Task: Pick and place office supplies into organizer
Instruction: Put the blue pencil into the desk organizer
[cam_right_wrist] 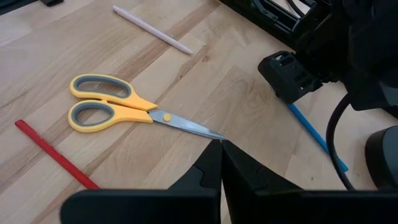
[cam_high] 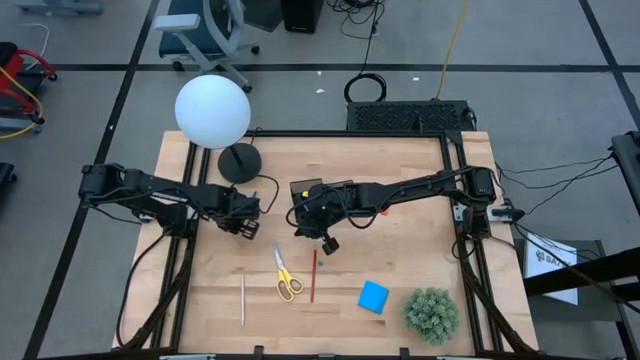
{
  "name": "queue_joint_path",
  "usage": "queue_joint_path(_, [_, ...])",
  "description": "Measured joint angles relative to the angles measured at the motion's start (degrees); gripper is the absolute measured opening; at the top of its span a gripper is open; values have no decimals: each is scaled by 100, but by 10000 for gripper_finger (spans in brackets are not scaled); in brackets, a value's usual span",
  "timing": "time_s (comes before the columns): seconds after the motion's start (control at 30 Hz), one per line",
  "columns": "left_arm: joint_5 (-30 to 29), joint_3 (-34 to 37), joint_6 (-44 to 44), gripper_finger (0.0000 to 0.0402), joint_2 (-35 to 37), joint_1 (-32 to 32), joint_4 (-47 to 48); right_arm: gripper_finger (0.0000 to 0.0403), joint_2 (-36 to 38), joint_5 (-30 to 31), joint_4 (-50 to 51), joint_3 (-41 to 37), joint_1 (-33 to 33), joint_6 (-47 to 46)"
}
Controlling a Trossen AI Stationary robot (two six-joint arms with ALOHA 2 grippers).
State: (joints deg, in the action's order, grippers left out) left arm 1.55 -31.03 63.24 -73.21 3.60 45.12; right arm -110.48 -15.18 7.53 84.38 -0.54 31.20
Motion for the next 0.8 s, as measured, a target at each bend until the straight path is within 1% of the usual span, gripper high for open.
queue_joint_path(0.37, [-208, 7, -97, 0, 443, 7, -18, 0, 0, 22, 0, 0, 0, 6])
queue_joint_path(0.67, [-224, -3, -360, 0, 703, 4, -13, 0, 0, 52, 0, 0, 0, 86])
queue_joint_path(0.7, [-226, -4, -405, 0, 738, 6, -28, 0, 13, 72, 3, 0, 0, 100])
queue_joint_path(0.8, [-268, -4, -526, 0, 875, 6, -72, 0, 80, 385, 15, 4, -12, 117])
